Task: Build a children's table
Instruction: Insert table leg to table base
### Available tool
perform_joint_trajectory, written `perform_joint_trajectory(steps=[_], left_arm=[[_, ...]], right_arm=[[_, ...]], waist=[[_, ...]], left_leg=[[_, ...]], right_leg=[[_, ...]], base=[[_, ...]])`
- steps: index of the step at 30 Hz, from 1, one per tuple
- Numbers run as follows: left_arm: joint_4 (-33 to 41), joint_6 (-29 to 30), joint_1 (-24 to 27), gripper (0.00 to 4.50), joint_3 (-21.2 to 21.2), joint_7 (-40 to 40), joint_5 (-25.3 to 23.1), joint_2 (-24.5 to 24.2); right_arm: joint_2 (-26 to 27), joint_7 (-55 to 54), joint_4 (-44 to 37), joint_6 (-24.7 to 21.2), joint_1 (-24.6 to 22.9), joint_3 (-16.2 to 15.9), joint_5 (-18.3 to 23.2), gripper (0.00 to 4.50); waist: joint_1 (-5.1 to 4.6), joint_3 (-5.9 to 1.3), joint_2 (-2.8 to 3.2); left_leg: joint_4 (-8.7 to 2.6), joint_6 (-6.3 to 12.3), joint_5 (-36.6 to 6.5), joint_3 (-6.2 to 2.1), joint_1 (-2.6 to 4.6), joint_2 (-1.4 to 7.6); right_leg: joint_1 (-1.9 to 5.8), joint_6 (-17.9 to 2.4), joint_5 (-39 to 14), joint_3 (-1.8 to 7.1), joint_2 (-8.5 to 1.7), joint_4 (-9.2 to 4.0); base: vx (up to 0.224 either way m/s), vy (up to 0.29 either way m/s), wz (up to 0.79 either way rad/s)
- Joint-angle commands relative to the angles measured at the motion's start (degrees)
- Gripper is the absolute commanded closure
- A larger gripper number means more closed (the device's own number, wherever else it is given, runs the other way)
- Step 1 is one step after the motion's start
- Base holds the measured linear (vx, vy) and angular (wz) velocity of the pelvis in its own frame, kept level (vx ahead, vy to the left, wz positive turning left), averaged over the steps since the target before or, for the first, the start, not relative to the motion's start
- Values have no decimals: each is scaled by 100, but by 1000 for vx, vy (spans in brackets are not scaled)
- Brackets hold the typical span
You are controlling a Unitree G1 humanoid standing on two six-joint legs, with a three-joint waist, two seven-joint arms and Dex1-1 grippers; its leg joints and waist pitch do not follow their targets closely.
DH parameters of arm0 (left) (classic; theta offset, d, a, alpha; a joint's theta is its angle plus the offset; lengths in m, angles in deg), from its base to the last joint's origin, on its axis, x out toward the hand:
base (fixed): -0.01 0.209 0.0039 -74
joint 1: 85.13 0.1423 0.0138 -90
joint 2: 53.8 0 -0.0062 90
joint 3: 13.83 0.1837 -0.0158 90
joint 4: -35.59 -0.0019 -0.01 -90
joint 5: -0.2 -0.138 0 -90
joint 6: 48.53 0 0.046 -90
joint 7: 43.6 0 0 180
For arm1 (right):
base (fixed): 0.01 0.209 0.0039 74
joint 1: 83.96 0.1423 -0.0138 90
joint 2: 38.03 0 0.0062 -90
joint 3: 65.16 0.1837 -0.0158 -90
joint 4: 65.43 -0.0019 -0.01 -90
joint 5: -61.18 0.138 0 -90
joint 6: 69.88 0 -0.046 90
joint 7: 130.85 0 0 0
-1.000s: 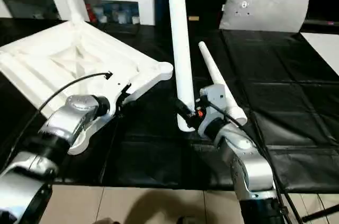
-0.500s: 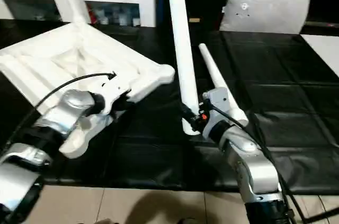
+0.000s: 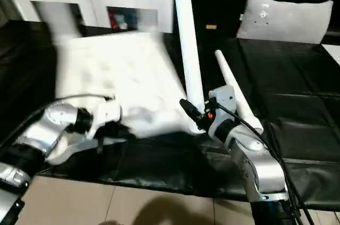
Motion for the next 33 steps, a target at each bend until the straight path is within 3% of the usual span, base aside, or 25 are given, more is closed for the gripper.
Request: perform_joint_trajectory(steps=[1,4,7,12,15,17,20,22,24,26,27,28,30,31,33], left_arm=[[-172,-73,90,449,202,-100,-305,-69],[-165,-23,72,450,70,-212,-341,-205],[-101,24,90,393,-222,-4,-63,-392],[137,199,149,353,-419,263,217,-607],[445,522,193,341,-727,404,660,-655],[699,896,221,308,-963,499,1039,-614],[953,1308,164,295,-1261,311,1452,-368],[973,1287,70,268,-1384,-107,1483,-126],[902,1453,-63,268,-1438,-521,1396,56],[779,1704,-277,261,-1557,-1166,1310,329],[634,2054,-620,261,-1862,-2007,1448,714],[580,2334,-852,261,-2081,-2505,1617,973],[592,2773,-1177,261,-2315,-3095,1845,1324],[733,2842,-1315,261,-2177,-3032,1819,1501],[915,2910,-1379,261,-2004,-2842,1787,1601]], right_arm=[[0,-13,-177,-25,-11,61,26,260],[14,-10,-198,-37,-18,40,47,260],[59,-24,-223,-55,7,32,87,260],[76,-21,-243,-50,26,51,119,260],[75,12,-316,-75,16,71,186,260],[89,62,-376,-100,11,67,250,260],[215,120,-464,-132,31,48,401,260],[343,129,-526,-160,63,13,512,260],[421,120,-543,-141,87,-46,522,260],[515,101,-557,-133,115,-112,541,260],[596,58,-567,-149,139,-179,568,260],[649,34,-576,-163,152,-229,573,260],[727,13,-578,-179,169,-300,541,260],[758,10,-536,-171,190,-350,491,260],[762,8,-500,-151,206,-401,434,260]], waist=[[-91,-381,-19],[-136,-387,-30],[-203,-392,-15],[-317,-395,-20],[-334,-423,-29],[-306,-441,-19],[-271,-447,-40],[-262,-439,-36],[-254,-433,-50],[-262,-431,-78],[-257,-435,-101],[-242,-432,-77],[-240,-441,-120],[-216,-444,-136],[-217,-446,-153]], left_leg=[[-504,-102,-2027,-34,32,70],[-490,-83,-1946,-34,19,51],[-483,-53,-1870,-35,3,48],[-486,-49,-1852,-43,-28,49],[-469,-32,-1683,-14,-3,76],[-453,21,-1416,11,-19,81],[-423,117,-1183,44,-35,77],[-421,132,-1229,47,-36,79],[-416,105,-1309,49,-34,75],[-413,62,-1310,44,-57,63],[-406,56,-1302,41,-51,64],[-374,46,-1340,55,-25,56],[-377,50,-1204,32,-88,55],[-372,93,-1123,34,-67,49],[-387,137,-976,28,-108,52]], right_leg=[[204,-676,-2734,190,-236,-540],[203,-587,-2867,187,-240,-559],[197,-617,-2875,182,-237,-559],[213,-697,-2732,181,-220,-527],[196,-943,-2239,208,-209,-464],[210,-1171,-1660,217,-188,-395],[215,-1315,-1283,217,-181,-347],[221,-1301,-1374,214,-189,-365],[218,-1224,-1545,208,-187,-384],[233,-1060,-1755,203,-182,-402],[232,-1039,-1779,200,-187,-404],[207,-1048,-1856,198,-187,-419],[262,-1042,-1800,182,-196,-402],[234,-1030,-1736,181,-194,-424],[265,-994,-1631,183,-191,-417]], base=[[0,0,0],[0,0,0],[0,0,0],[0,0,0],[0,0,0],[0,0,0],[0,0,0],[0,0,0],[0,0,0],[0,0,0],[0,0,0],[0,0,0],[0,0,0],[0,0,0],[0,0,0]])
